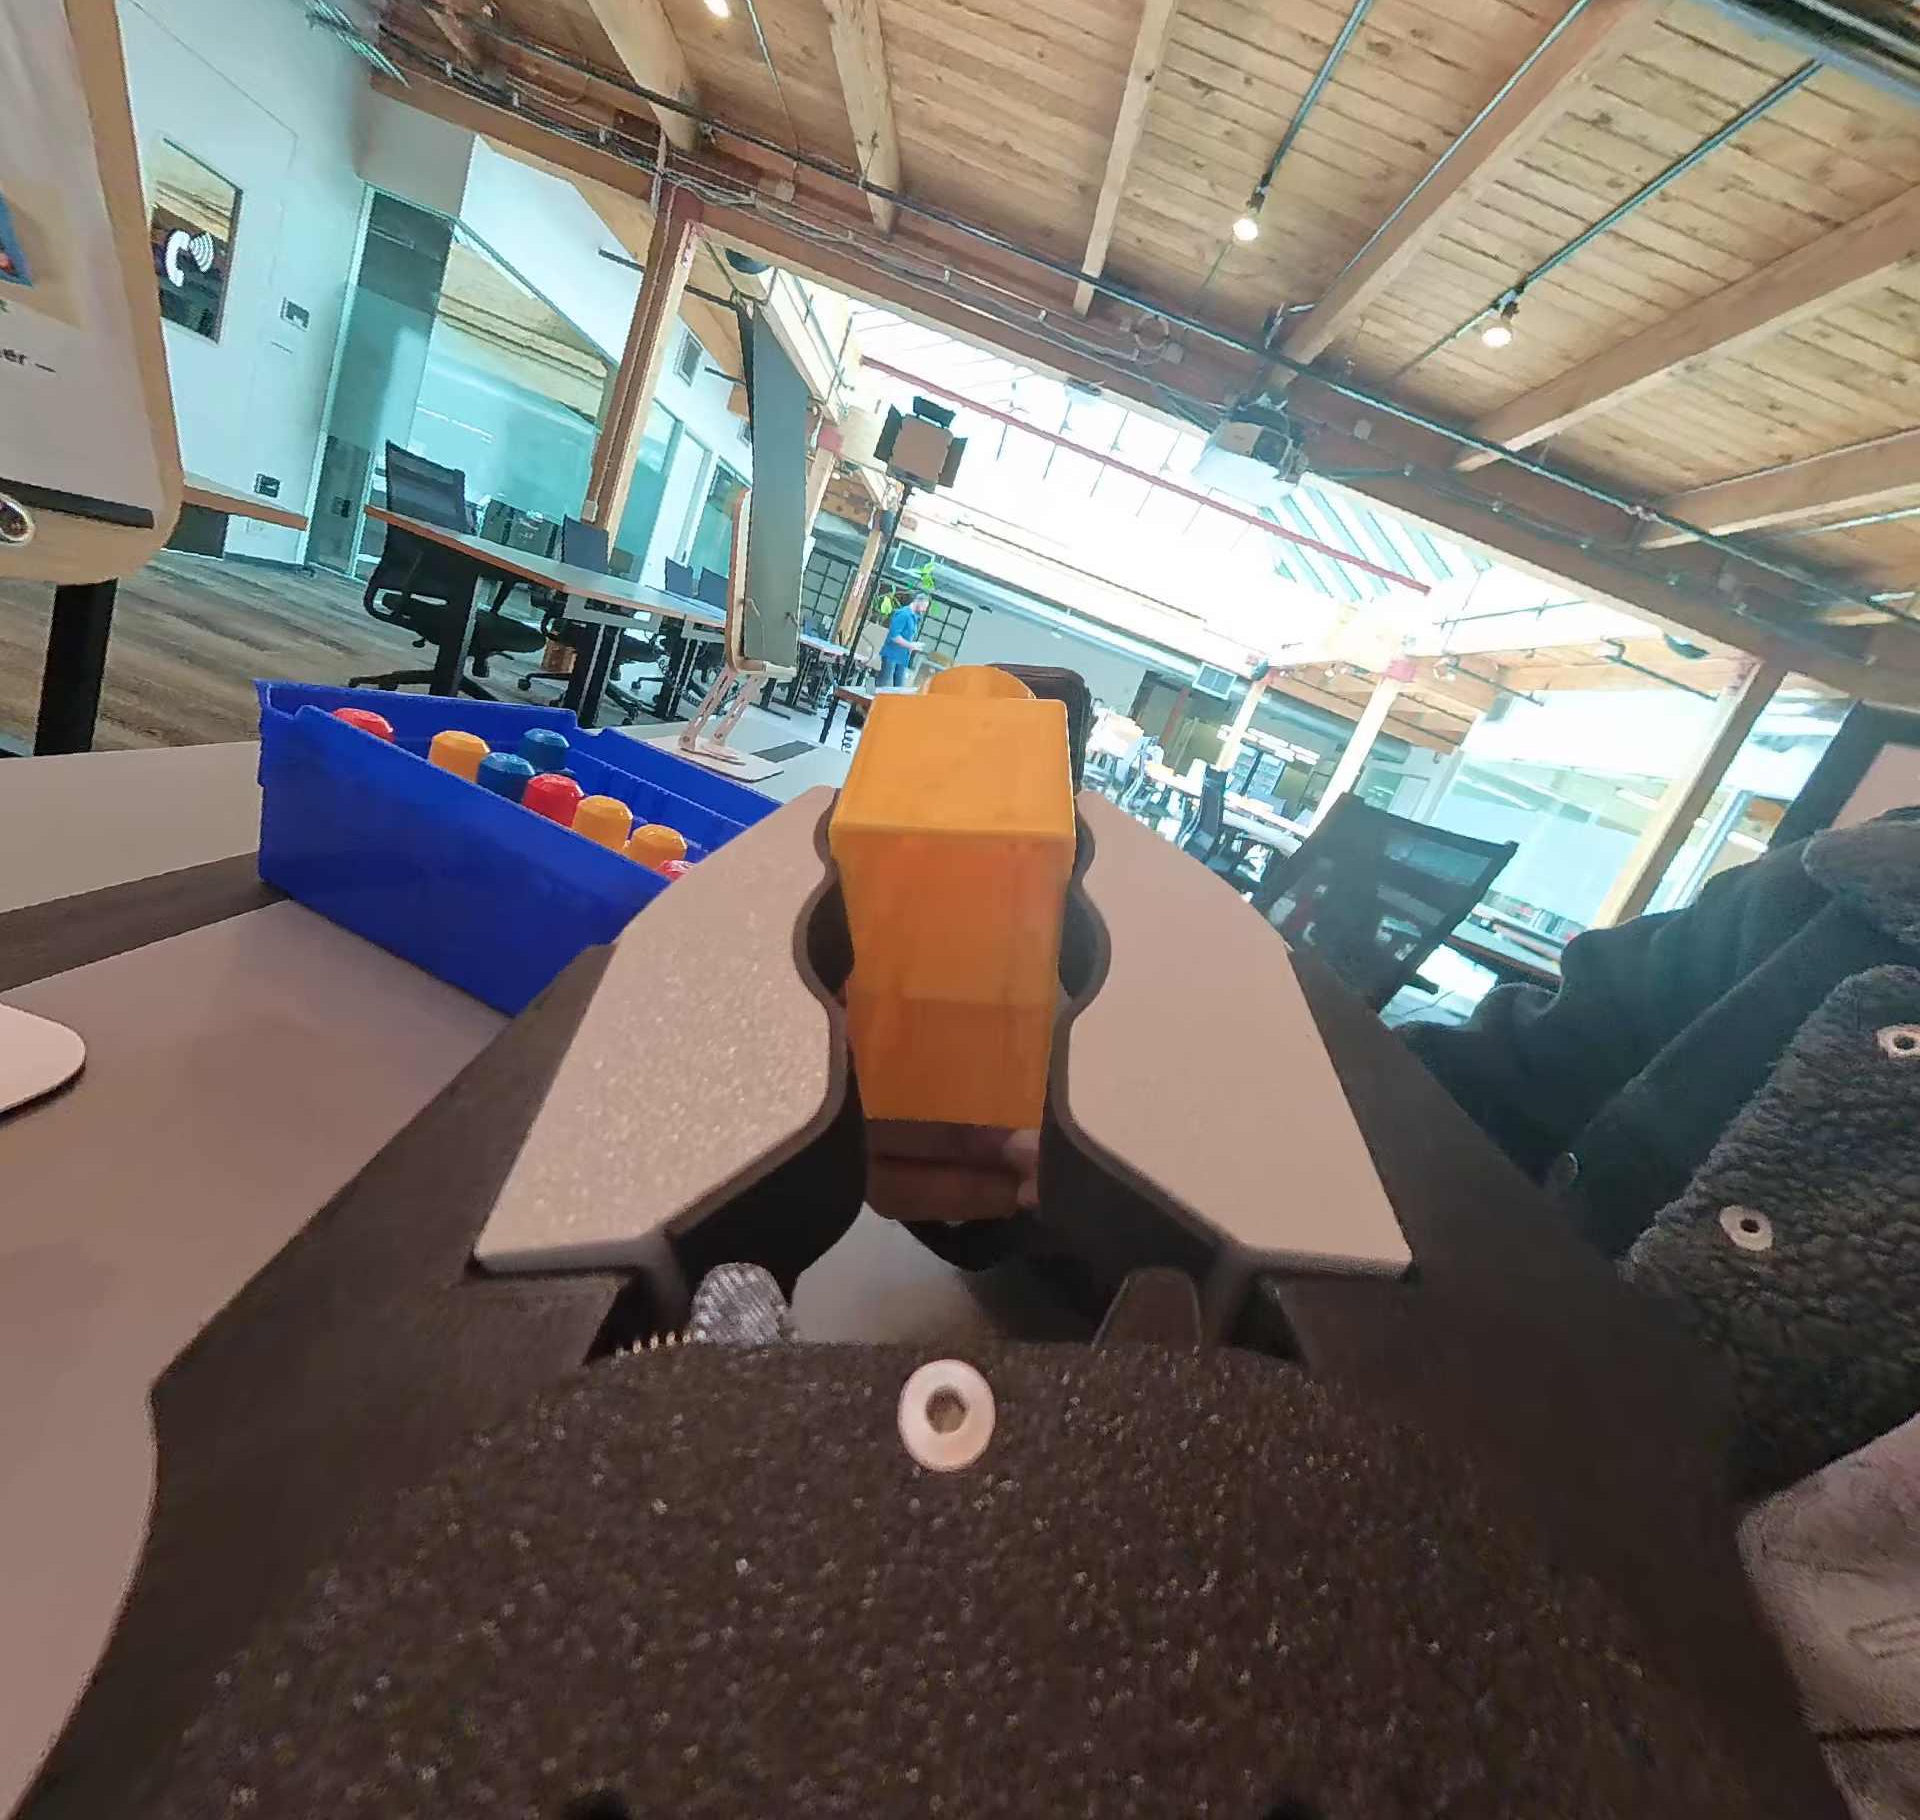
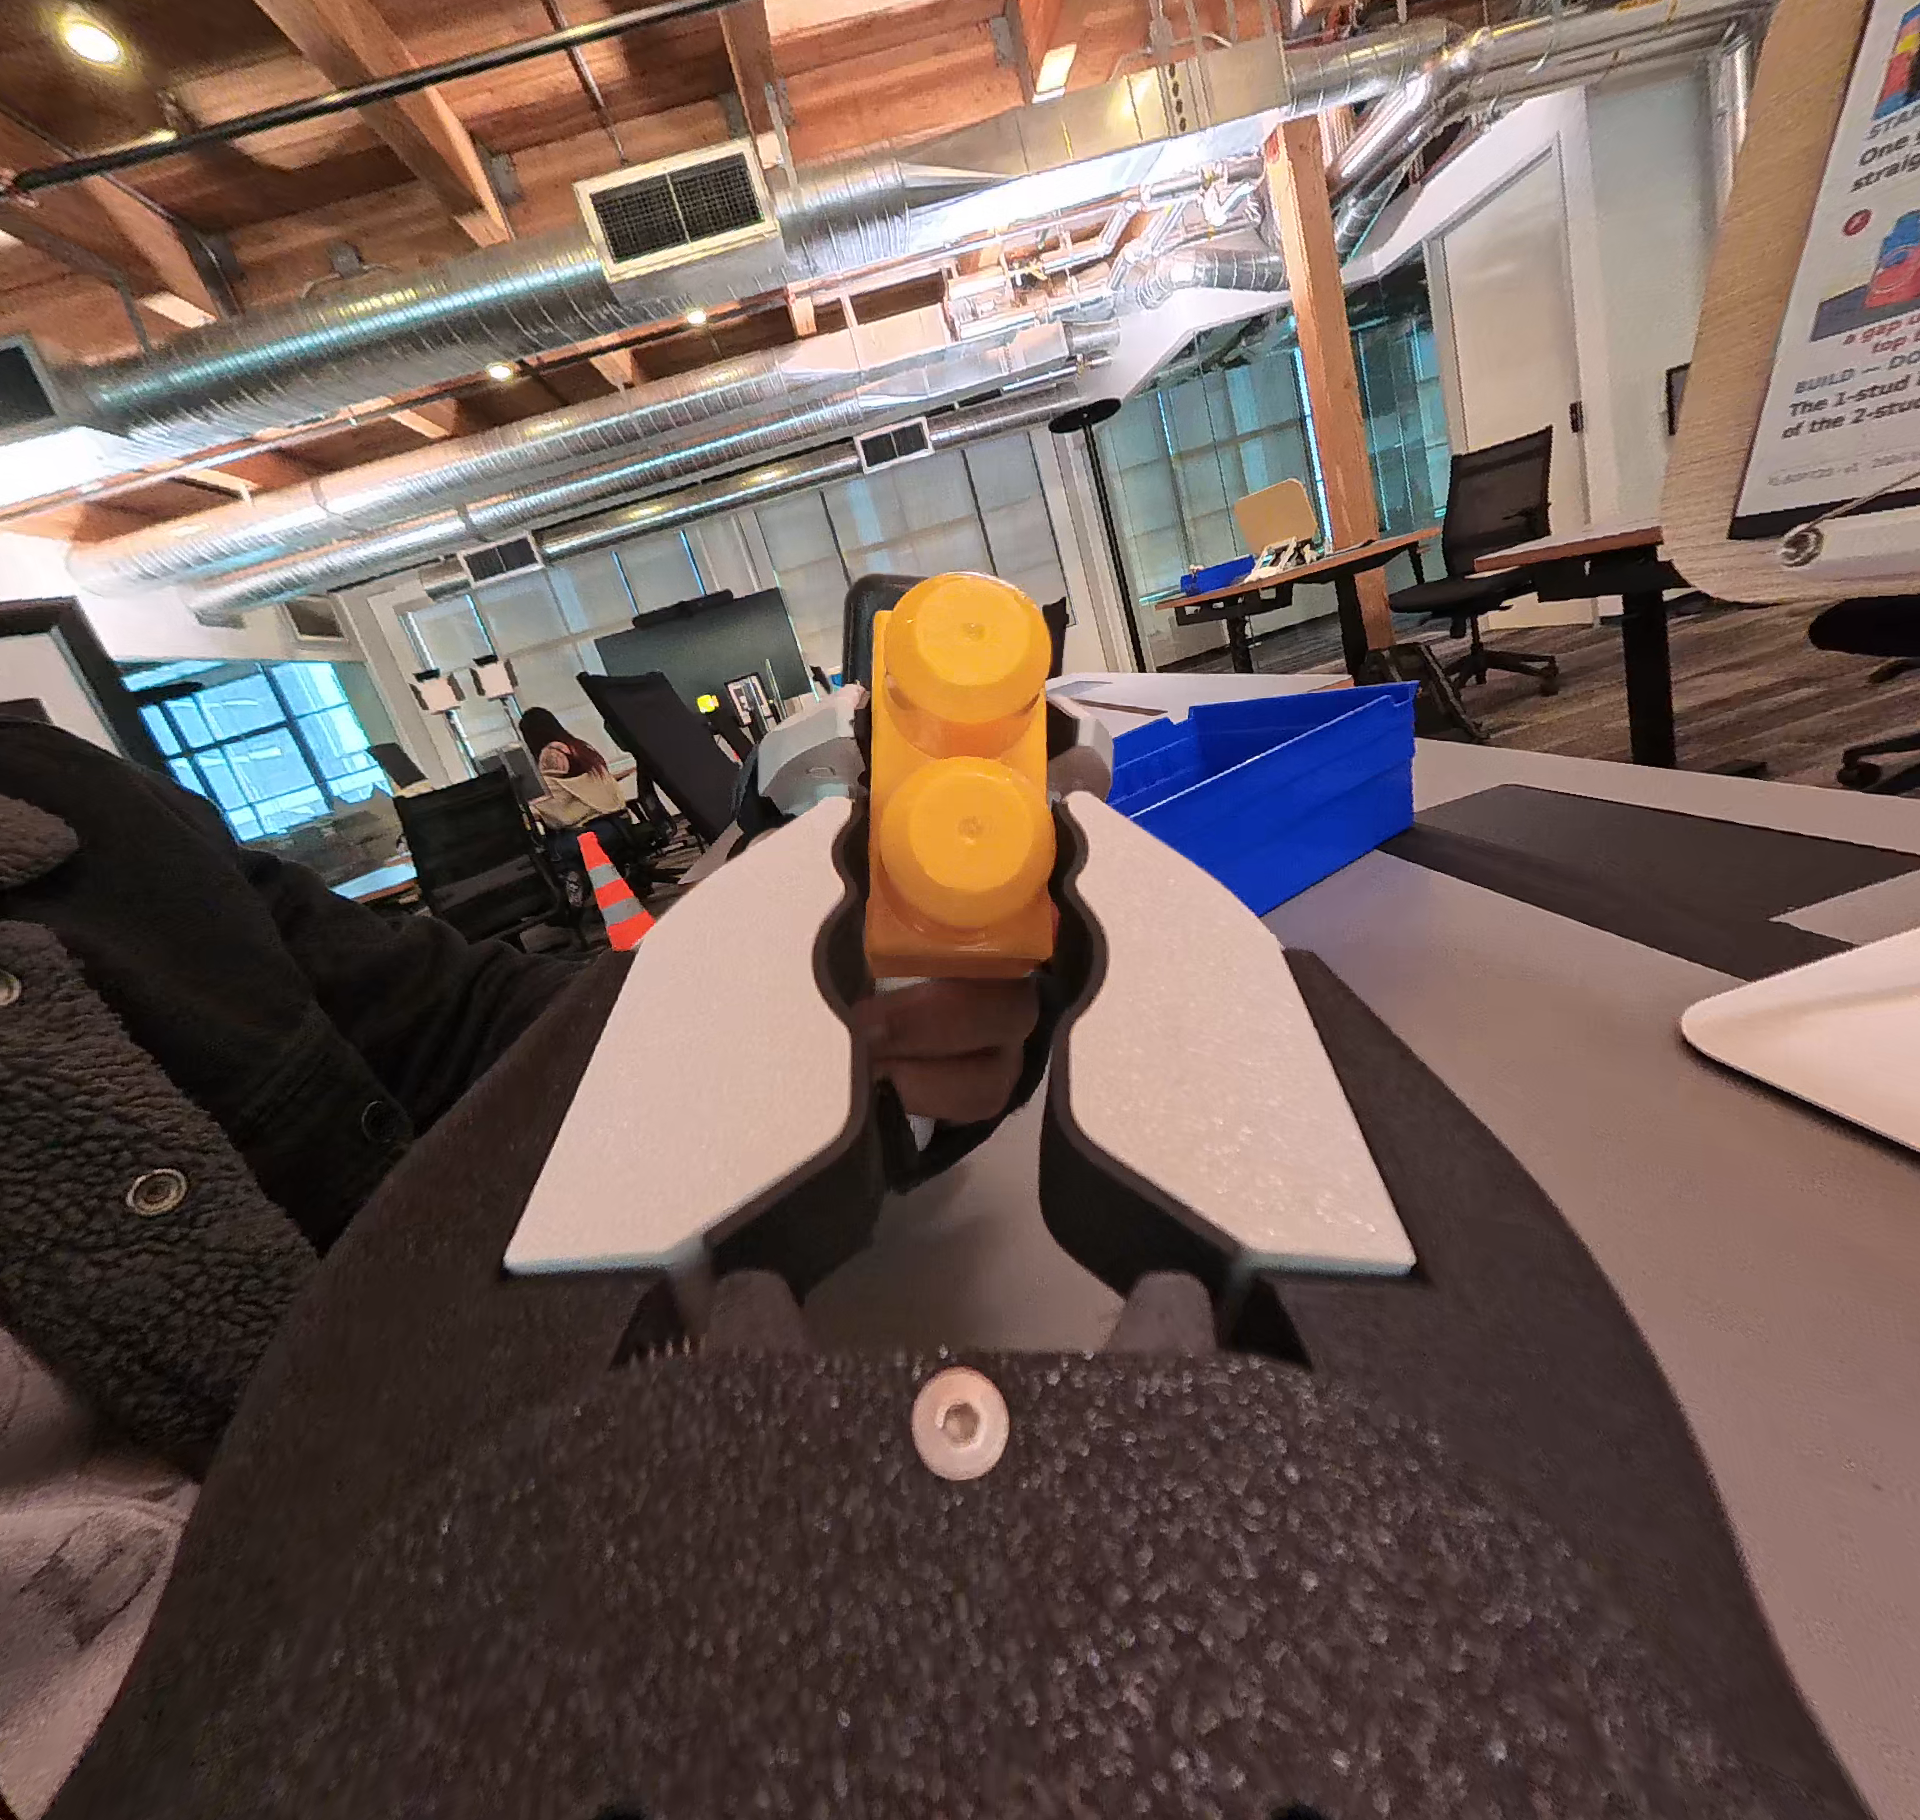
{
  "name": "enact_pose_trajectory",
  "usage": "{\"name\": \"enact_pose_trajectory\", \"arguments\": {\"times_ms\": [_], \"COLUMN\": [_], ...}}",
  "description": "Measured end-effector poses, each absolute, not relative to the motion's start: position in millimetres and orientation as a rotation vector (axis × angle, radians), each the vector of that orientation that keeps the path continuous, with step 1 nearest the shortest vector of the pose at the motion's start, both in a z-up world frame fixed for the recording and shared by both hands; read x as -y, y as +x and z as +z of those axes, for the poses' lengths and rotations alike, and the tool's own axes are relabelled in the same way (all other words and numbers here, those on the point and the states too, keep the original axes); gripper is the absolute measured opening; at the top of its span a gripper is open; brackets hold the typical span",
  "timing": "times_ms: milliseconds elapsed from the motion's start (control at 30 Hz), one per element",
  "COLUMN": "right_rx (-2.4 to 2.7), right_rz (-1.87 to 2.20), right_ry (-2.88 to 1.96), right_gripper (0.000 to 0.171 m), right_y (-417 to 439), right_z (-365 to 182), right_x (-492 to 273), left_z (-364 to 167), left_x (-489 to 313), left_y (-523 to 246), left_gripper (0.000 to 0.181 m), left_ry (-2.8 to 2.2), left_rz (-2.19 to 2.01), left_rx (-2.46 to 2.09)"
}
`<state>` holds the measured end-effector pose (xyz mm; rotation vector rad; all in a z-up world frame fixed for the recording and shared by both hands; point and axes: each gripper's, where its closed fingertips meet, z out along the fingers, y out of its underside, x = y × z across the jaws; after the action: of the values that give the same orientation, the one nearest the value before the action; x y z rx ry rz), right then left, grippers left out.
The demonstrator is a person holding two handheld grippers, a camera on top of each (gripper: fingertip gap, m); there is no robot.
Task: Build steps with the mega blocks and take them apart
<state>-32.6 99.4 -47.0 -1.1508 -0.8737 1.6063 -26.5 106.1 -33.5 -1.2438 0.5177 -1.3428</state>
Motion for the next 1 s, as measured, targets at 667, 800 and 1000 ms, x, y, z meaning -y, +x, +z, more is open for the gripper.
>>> {"name": "enact_pose_trajectory", "arguments": {"times_ms": [667,800,1000], "right_rx": [1.542,1.641,1.658], "right_rz": [0.787,0.647,0.53], "right_ry": [-1.663,-1.731,-1.75], "right_gripper": [0.044,0.047,0.033], "right_y": [6.9,5.5,2.2], "right_z": [-155.8,-186.7,-202.6], "right_x": [-140.0,-140.8,-147.5], "left_z": [-75.4,-82.5,-86.2], "left_x": [-127.8,-125.4,-124.0], "left_y": [-67.4,-62.0,-58.8], "left_gripper": [0.037,0.037,0.037], "left_ry": [-1.403,-1.422,-1.433], "left_rz": [-1.056,-1.051,-1.062], "left_rx": [-0.809,-0.847,-0.861]}}
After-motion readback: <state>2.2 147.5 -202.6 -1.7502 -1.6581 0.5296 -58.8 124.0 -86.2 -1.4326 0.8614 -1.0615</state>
